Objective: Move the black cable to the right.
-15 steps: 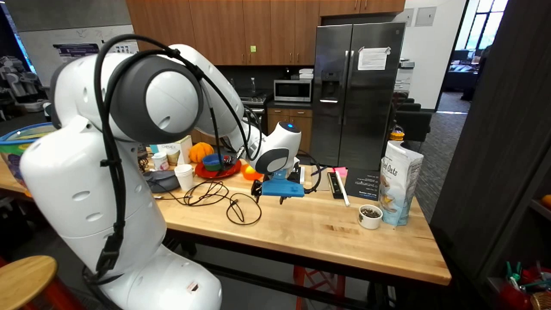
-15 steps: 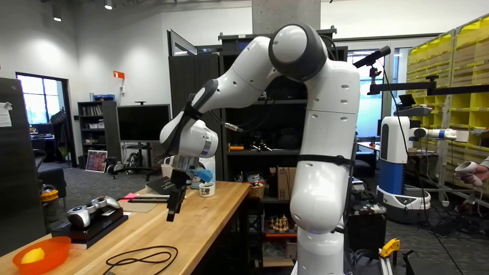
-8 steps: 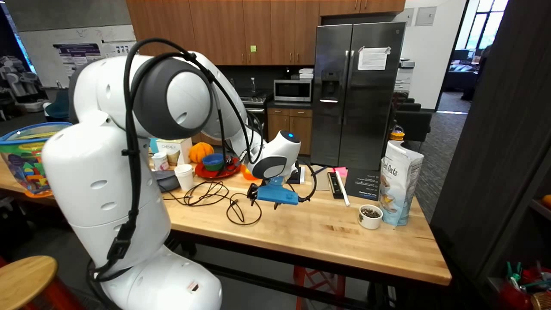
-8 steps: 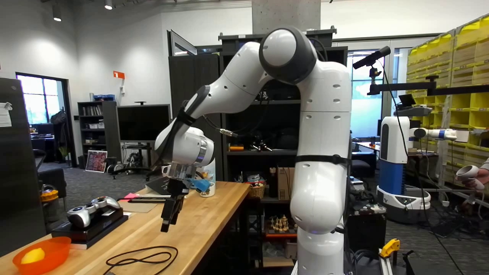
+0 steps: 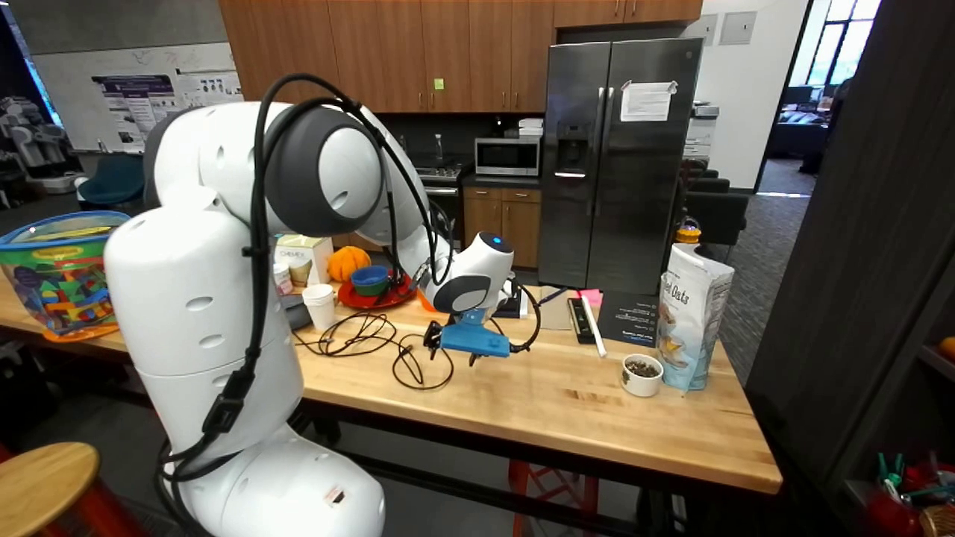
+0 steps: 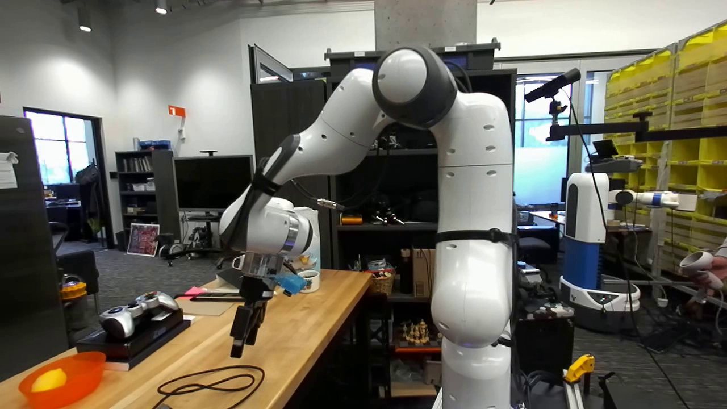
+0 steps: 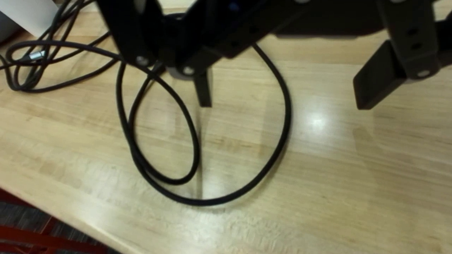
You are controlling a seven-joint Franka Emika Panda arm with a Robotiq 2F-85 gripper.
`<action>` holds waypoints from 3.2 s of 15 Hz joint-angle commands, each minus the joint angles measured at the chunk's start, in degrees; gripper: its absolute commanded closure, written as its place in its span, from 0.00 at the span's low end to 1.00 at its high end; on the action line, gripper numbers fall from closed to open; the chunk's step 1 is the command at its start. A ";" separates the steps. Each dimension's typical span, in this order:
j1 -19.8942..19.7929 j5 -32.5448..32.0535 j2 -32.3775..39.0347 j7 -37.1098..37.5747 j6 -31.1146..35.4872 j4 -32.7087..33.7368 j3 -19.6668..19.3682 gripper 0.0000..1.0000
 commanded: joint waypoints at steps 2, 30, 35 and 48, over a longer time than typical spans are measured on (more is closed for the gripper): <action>-0.16 3.08 2.78 0.37 0.89 2.27 1.66 0.00; -0.17 10.84 4.85 1.54 4.49 0.97 8.70 0.00; -1.01 11.69 4.70 0.62 -0.21 1.97 7.11 0.00; -1.19 8.28 3.68 1.72 -12.79 3.21 4.76 0.00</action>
